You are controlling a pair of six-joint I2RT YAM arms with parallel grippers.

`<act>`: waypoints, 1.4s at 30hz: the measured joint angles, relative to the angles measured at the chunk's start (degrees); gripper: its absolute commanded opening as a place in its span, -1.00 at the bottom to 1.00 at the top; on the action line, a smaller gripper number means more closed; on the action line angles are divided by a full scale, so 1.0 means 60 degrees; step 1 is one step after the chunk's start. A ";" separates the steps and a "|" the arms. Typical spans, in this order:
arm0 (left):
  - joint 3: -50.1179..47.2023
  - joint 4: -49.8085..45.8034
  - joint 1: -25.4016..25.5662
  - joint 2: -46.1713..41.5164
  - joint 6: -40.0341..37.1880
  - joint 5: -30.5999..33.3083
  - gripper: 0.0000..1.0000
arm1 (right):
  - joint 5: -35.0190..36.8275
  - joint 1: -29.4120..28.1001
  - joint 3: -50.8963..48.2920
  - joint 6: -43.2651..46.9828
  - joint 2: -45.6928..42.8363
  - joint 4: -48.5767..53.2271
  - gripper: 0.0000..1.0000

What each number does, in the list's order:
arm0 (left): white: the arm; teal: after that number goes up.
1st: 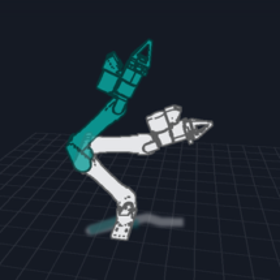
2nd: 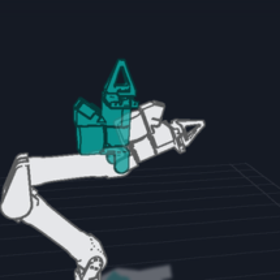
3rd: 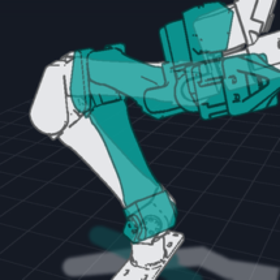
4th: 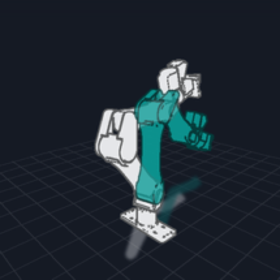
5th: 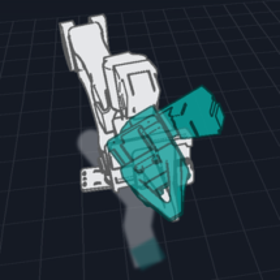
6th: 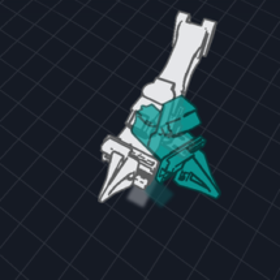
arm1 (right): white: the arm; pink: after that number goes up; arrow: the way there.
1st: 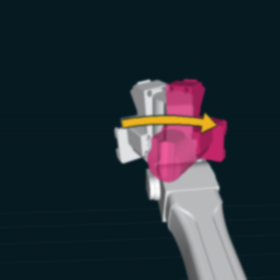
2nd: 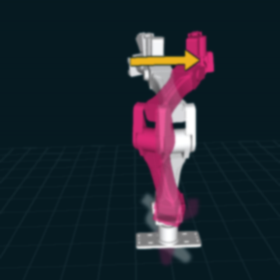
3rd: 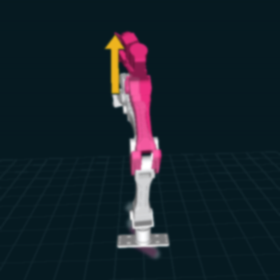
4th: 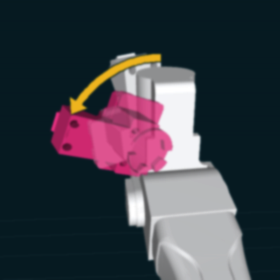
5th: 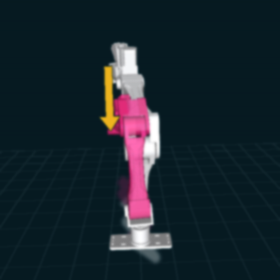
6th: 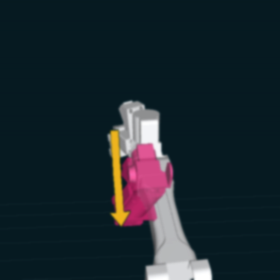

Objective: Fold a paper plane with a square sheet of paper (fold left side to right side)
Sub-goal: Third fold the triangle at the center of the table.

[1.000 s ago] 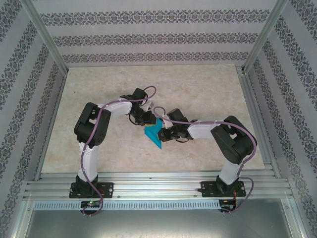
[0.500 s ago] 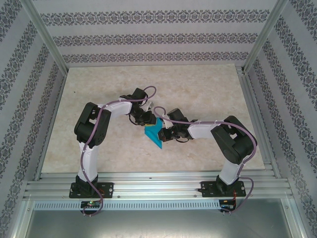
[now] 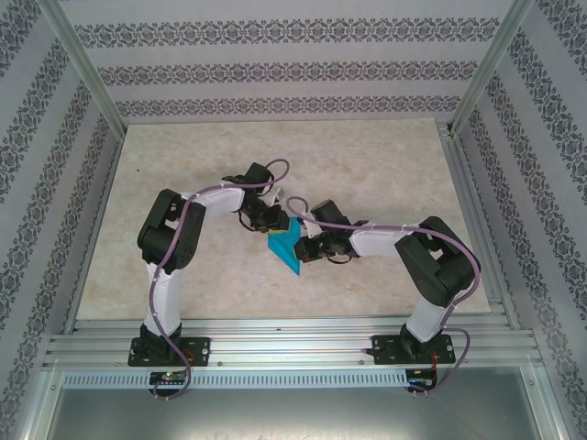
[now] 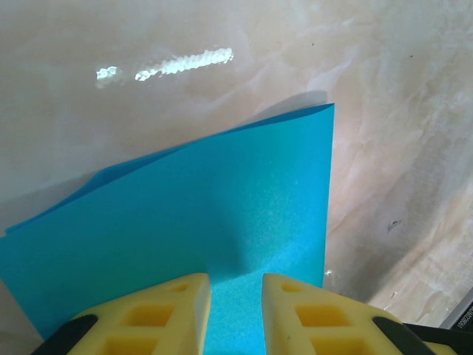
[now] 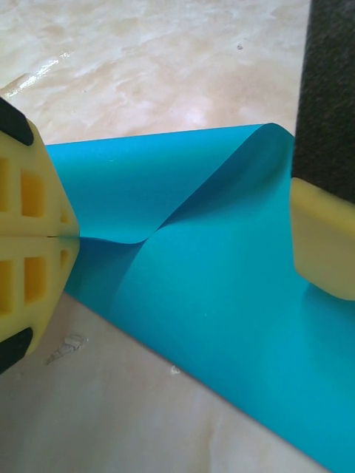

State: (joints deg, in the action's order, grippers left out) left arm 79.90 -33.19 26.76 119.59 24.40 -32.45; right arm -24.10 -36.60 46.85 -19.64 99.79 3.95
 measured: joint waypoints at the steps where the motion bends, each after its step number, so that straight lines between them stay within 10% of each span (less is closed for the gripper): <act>1: 0.0000 0.0000 0.0000 0.0000 0.0000 0.0000 -0.44 | 0.0000 0.0000 0.0000 0.0000 0.0000 0.0000 -1.00; 42: 0.0000 0.0004 0.0007 0.0004 -0.0004 0.0000 -0.44 | 0.0040 0.0000 0.0470 0.0004 0.0339 0.0423 -1.00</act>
State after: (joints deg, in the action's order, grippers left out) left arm 79.90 -33.17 26.81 119.61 24.38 -32.45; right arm -23.86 -36.60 49.67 -19.62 101.82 6.48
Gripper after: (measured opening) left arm 0.280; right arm 0.042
